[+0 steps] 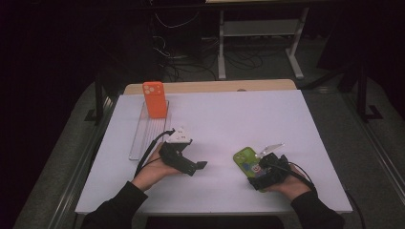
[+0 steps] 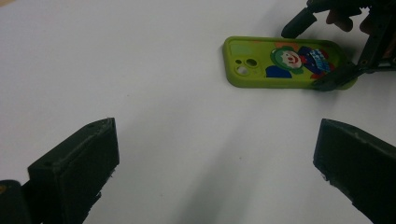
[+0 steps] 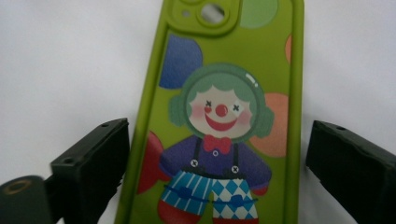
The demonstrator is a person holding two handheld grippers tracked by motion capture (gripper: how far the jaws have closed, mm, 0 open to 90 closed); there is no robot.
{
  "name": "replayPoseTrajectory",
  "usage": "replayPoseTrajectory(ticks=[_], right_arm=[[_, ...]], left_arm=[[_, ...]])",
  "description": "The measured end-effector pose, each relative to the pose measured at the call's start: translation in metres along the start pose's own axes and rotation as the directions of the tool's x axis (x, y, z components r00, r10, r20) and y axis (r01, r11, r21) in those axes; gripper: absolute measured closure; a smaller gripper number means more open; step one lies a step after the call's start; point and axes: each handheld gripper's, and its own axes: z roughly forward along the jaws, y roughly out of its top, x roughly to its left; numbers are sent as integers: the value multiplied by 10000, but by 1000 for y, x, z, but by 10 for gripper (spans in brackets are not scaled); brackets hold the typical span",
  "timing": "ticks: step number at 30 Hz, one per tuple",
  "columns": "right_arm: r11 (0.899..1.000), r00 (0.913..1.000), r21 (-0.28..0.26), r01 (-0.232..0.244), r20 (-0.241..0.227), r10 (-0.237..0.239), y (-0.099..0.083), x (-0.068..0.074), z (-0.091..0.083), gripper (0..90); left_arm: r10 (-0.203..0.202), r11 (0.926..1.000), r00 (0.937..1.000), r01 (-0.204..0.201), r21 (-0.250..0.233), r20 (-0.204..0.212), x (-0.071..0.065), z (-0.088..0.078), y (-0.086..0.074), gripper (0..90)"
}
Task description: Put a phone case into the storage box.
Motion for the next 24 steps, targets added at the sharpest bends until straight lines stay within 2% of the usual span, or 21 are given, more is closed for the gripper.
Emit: replayPoseTrajectory(ticks=[1, 13, 18, 24], right_arm=[[9998, 9999, 95, -161, -30, 161, 0, 1, 0, 66], [9995, 9997, 213, -218, 70, 216, 1, 2, -2, 127], [9978, 9988, 463, -479, 98, 475, 3, 4, -3, 149], [9980, 9991, 475, -425, -6, 426, 4, 2, -3, 154]], left_arm=[[-15, 10000, 10000, 15, 20, 11, 0, 0, 0, 0], [-101, 9999, 9999, 101, 95, 24, 0, 2, -1, 0], [-89, 9999, 10000, 89, 128, 38, -1, 3, -2, 0], [-14, 9997, 10000, 13, 227, 71, 0, 3, -3, 0]])
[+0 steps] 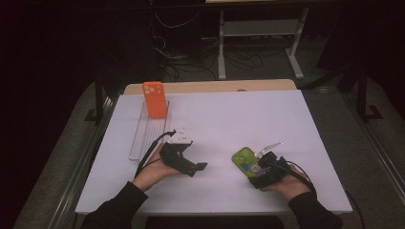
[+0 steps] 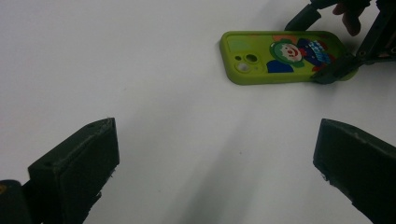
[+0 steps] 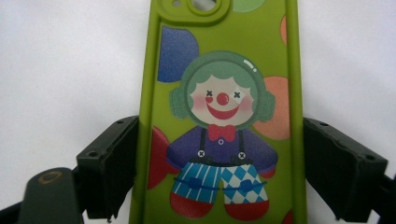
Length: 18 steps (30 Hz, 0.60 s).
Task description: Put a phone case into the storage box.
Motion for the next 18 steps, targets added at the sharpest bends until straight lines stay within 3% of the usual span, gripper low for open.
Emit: replayPoseTrajectory(ticks=[7, 12, 18], right_arm=[[9998, 9997, -214, 42, -251, -47, 2, -9, -6, 154], [9983, 9985, -497, 311, -429, -333, 8, -14, -12, 153], [9916, 9921, -740, 1061, -598, -1106, 17, -21, -18, 153]], left_arm=[[-26, 10000, 10000, 26, -11, -8, 2, 0, -1, 0], [19, 10000, 10000, -19, 1, 34, 4, 0, -1, 0], [104, 9999, 9998, -105, 40, 176, 8, -2, 4, 27]])
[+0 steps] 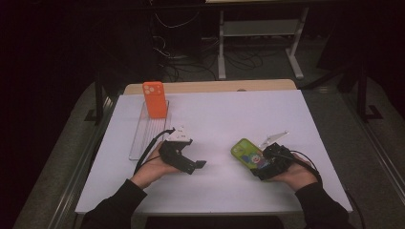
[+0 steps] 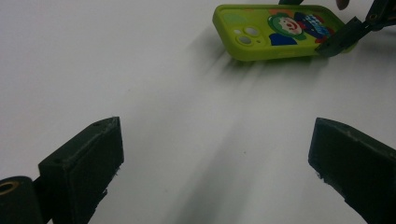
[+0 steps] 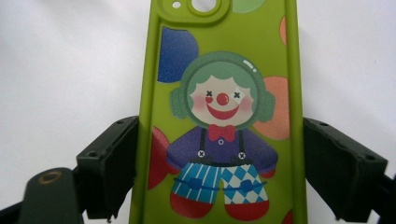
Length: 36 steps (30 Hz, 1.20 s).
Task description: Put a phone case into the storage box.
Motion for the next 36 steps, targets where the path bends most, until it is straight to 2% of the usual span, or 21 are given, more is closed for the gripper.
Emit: replayPoseTrajectory(ticks=[7, 10, 11, 13, 16, 20, 24, 25, 26, 27, 28, 29, 32, 35, 36], right_arm=[[9963, 9950, -298, 812, -556, -827, 12, -4, -4, 152], [9928, 9902, -223, 1177, -733, -1190, 18, -4, -3, 152], [9891, 9863, -215, 1458, -753, -1470, 20, -4, -3, 152], [9864, 9813, -192, 1631, -1007, -1642, 24, -3, -1, 152], [9709, 9646, -170, 2389, -1110, -2393, 31, -3, 4, 152], [9568, 9453, -157, 2902, -1508, -2892, 39, 0, 9, 152], [9371, 9227, -246, 3481, -1680, -3471, 48, 3, 12, 152], [9356, 9201, -232, 3522, -1748, -3506, 49, 4, 12, 152], [9256, 9080, -303, 3772, -1849, -3761, 53, 6, 12, 152], [9238, 9045, -311, 3817, -1930, -3802, 55, 7, 11, 152], [9159, 8943, -377, 3995, -2035, -3985, 58, 8, 11, 152], [9134, 8908, -419, 4049, -2073, -4044, 60, 9, 11, 152], [8980, 8695, -588, 4360, -2298, -4372, 66, 12, 9, 152], [8785, 8467, -670, 4730, -2413, -4742, 71, 15, 6, 151], [8725, 8396, -734, 4831, -2437, -4854, 72, 16, 6, 151]], left_arm=[[188, 9997, 9991, -182, -159, 372, 4, -1, 8, 9], [455, 9990, 9974, -451, -73, 563, 5, 0, 11, 0], [544, 9985, 9964, -543, -33, 647, 4, 0, 12, 0], [897, 9959, 9932, -902, 25, 746, 4, 0, 14, 0], [1209, 9922, 9875, -1232, 167, 1010, 4, 0, 18, 0], [1600, 9863, 9791, -1639, 212, 1260, 3, 1, 23, 0], [1909, 9804, 9698, -1960, 195, 1519, 2, 2, 28, 0], [2027, 9777, 9666, -2086, 221, 1566, 2, 3, 31, 0], [2142, 9751, 9637, -2207, 237, 1596, 2, 3, 32, 0], [2091, 9759, 9636, -2166, 280, 1664, 2, 3, 34, 0], [2216, 9729, 9596, -2296, 274, 1732, 2, 3, 35, 0], [2351, 9694, 9551, -2439, 280, 1801, 3, 4, 37, 0], [2633, 9608, 9459, -2748, 365, 1895, 3, 6, 42, 0], [2863, 9533, 9354, -2999, 366, 2076, 2, 10, 47, 0], [2962, 9498, 9305, -3108, 366, 2157, 2, 11, 48, 0]])
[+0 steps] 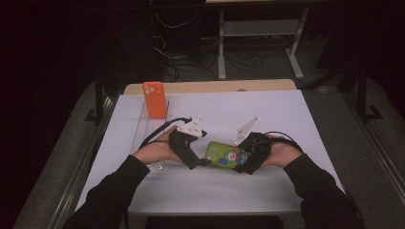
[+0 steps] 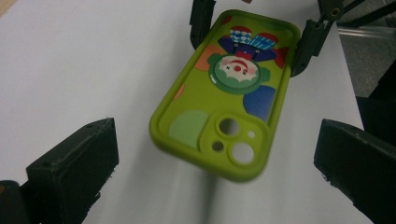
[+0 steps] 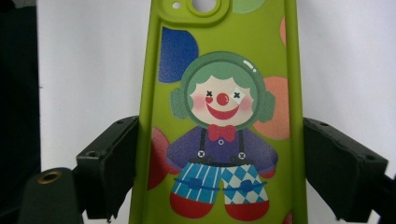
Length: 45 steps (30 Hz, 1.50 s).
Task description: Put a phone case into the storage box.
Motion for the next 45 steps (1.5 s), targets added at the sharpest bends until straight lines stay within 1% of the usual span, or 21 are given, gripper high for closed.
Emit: replayPoseTrajectory(ticks=[3, 7, 9, 11, 16, 18, 19, 21, 22, 25, 28, 34, 37, 38, 39, 40, 41, 42, 43, 44, 45], right_arm=[[9997, 9996, -80, 243, -170, -244, 4, 1, 0, 151], [9984, 9978, -62, 555, -373, -557, 9, 2, 2, 151], [9976, 9964, -134, 677, -504, -683, 12, 3, 3, 151], [9965, 9950, -152, 821, -559, -828, 15, 3, 5, 151], [9928, 9904, -242, 1177, -695, -1192, 23, 5, 9, 151], [9922, 9890, -297, 1210, -823, -1231, 26, 6, 9, 151], [9923, 9891, -263, 1214, -810, -1232, 27, 7, 9, 151], [9917, 9876, -322, 1244, -927, -1269, 28, 7, 9, 151], [9914, 9868, -390, 1251, -991, -1284, 28, 8, 10, 151], [9908, 9872, -316, 1318, -862, -1340, 28, 8, 9, 151], [9903, 9864, -318, 1353, -903, -1376, 28, 9, 9, 151], [9893, 9847, -272, 1434, -959, -1454, 28, 12, 10, 147], [9898, 9859, -478, 1339, -945, -1380, 26, 13, 11, 141], [9906, 9882, -532, 1262, -807, -1302, 25, 12, 10, 125], [9923, 9896, -509, 1130, -837, -1170, 24, 11, 10, 111], [9958, 9925, -423, 811, -880, -846, 23, 11, 9, 92], [9972, 9943, -402, 623, -846, -656, 21, 11, 8, 73], [9980, 9954, -432, 465, -823, -500, 20, 9, 6, 56], [9979, 9963, -547, 356, -763, -397, 18, 8, 4, 45], [9977, 9976, -651, 212, -641, -254, 16, 7, 2, 36], [9973, 9985, -733, 78, -533, -117, 14, 5, 1, 25]], left_arm=[[321, 9993, 9989, -326, 162, 332, 1, 4, 3, 0], [443, 9985, 9972, -461, 286, 604, -1, 12, 4, 0], [535, 9971, 9953, -577, 501, 813, -2, 17, 3, 0], [525, 9950, 9945, -599, 798, 911, -4, 22, 1, 0], [535, 9916, 9915, -667, 1105, 1186, -7, 29, 0, 0], [562, 9876, 9898, -744, 1382, 1312, -7, 31, -1, 4], [449, 9886, 9911, -621, 1372, 1251, -7, 32, -2, 23], [424, 9887, 9906, -604, 1373, 1303, -7, 31, -2, 39], [492, 9874, 9898, -684, 1427, 1336, -7, 31, -2, 47], [707, 9859, 9869, -912, 1401, 1449, -8, 29, -2, 96], [720, 9865, 9858, -928, 1350, 1518, -9, 29, -2, 128], [702, 9877, 9855, -904, 1279, 1546, -12, 28, -5, 144], [659, 9891, 9884, -828, 1217, 1366, -13, 27, -5, 148], [545, 9905, 9895, -705, 1185, 1336, -13, 26, -5, 149], [540, 9909, 9913, -680, 1159, 1196, -13, 25, -6, 149], [577, 9901, 9924, -708, 1210, 1085, -12, 24, -6, 150], [485, 9904, 9940, -605, 1241, 977, -12, 23, -7, 150], [360, 9930, 9957, -452, 1093, 848, -12, 23, -8, 150], [358, 9928, 9967, -439, 1118, 733, -11, 21, -8, 151], [33, 9946, 9978, -101, 1037, 660, -13, 21, -8, 150], [-17, 9947, 9987, -35, 1028, 502, -13, 20, -8, 151]])
